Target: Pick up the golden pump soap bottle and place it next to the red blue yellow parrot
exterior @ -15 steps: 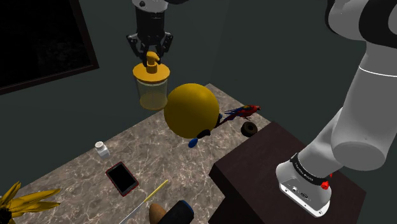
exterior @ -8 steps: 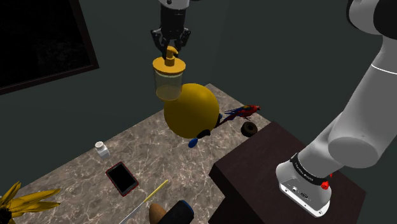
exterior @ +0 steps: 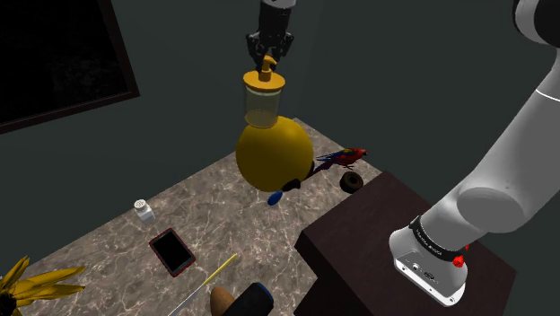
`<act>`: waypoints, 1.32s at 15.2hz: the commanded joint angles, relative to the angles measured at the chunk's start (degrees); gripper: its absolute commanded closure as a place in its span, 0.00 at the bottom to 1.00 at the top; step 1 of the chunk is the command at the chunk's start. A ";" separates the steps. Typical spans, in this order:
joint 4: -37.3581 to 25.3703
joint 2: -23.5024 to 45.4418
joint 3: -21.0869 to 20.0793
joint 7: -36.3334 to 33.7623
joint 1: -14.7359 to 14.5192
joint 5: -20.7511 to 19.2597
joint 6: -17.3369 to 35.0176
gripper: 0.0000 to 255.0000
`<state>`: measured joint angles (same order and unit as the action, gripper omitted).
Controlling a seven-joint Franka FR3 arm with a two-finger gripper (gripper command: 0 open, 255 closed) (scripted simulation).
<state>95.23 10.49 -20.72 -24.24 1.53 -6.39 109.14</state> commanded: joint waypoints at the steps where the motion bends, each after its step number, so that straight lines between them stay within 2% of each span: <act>1: 0.58 -0.45 1.02 2.86 1.71 0.55 0.22 1.00; 10: -1.21 0.71 5.46 14.45 8.46 1.91 0.15 1.00; 19: -9.57 6.59 9.46 25.35 14.80 2.48 -2.08 1.00; 20: -8.82 6.60 9.46 25.32 14.83 2.46 -1.32 1.00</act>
<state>86.27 16.93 -11.42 0.44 15.99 -3.99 107.43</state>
